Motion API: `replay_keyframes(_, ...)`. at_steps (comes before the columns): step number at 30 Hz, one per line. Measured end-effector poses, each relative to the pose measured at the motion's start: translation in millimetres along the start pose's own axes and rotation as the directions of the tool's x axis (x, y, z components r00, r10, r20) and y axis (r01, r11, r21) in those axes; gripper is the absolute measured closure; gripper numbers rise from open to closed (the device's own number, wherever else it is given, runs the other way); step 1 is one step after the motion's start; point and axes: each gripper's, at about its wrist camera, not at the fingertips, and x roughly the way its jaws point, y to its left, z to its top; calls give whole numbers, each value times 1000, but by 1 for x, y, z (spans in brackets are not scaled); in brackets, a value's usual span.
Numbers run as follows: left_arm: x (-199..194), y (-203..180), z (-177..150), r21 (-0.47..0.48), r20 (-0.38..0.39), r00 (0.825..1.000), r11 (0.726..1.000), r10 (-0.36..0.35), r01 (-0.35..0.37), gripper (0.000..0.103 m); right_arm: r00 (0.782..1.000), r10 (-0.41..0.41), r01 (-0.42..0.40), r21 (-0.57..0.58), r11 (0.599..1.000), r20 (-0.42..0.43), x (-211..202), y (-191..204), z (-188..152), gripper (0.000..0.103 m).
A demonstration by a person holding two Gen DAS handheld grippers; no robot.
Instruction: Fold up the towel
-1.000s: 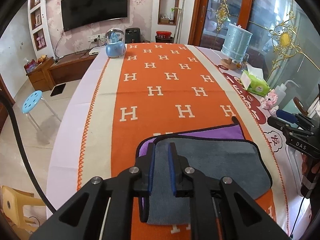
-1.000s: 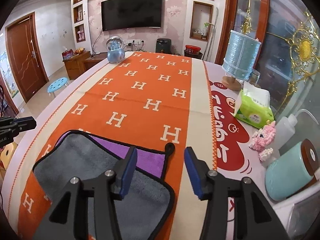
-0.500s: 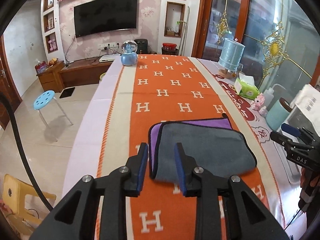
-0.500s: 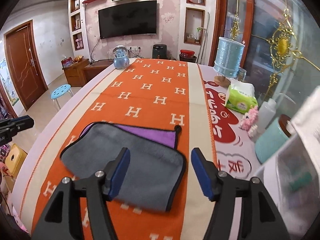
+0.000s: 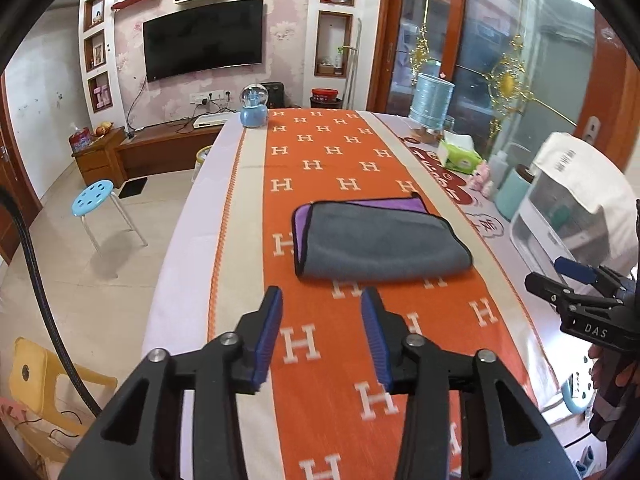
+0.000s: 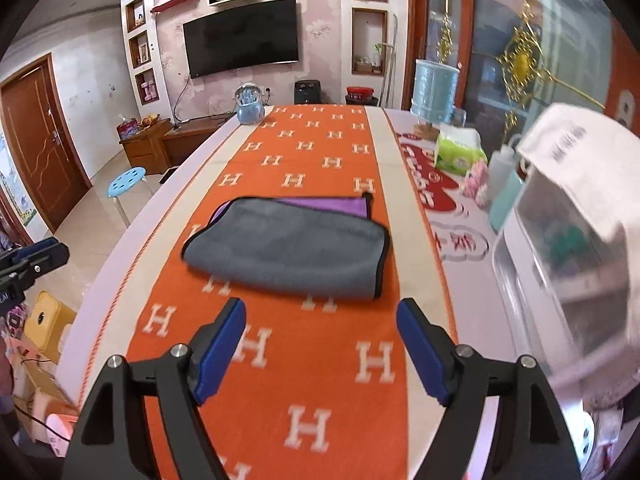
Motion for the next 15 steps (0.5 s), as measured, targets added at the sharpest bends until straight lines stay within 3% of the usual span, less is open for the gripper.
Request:
replay_keyframes(6,-29,-17,-21,-14,-11,1000,1000,-7,7,47,999,17,-16,39,999,-48,-32,1,-27,20)
replay_keyframes(11,-49,-39,-30,-36,-39,999,999,26,-27,35,994,56,-49,73,996,-90,-53,-2,-40,13)
replay_keyframes(13,-52,-48,-29,-52,-72,995,996,64,-68,22,992,51,-41,84,996,-112,-62,-5,-41,12)
replay_keyframes(15,-58,-57,-27,-63,-88,994,996,62,-68,19,993,43,-33,91,995,-113,-76,-5,-43,7)
